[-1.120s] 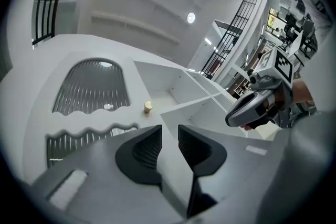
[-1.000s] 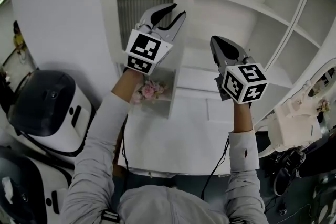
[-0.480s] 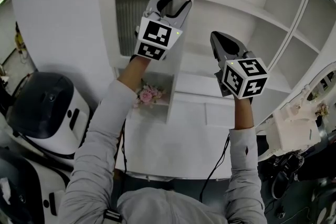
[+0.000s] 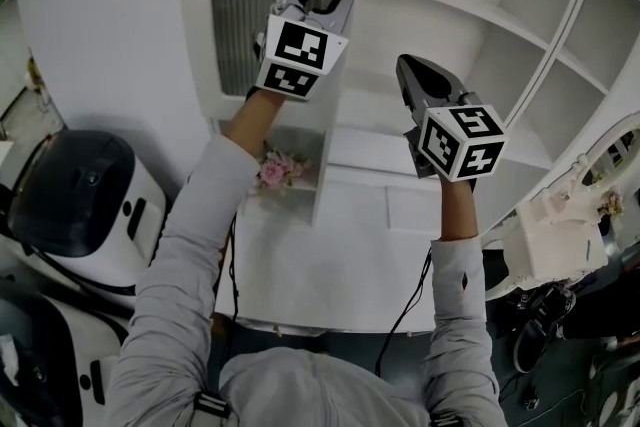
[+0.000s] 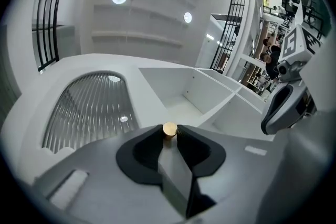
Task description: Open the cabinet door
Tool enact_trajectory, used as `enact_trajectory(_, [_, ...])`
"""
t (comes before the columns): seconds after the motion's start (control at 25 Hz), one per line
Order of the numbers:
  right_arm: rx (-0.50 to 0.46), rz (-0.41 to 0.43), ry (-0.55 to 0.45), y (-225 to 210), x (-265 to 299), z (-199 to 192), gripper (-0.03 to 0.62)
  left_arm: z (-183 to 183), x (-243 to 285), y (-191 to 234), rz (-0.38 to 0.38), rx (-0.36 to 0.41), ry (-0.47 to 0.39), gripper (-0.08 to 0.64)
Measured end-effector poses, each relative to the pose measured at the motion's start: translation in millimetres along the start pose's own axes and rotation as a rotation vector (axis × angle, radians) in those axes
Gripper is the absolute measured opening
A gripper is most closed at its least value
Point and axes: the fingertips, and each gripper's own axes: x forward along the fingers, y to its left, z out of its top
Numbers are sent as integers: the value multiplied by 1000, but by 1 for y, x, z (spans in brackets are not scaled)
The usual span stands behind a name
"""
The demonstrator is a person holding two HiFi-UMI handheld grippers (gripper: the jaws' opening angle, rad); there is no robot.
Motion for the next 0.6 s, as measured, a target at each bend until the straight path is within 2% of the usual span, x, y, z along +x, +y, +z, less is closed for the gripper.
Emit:
enact_trajectory(0.36, [13,5,-16,5,-8,6,2,1,0,2,7,-8,-25,97])
enact_trajectory(0.6, [4,-8,8,3,-21,4,2,5,-6,1,19,-68,-60,97])
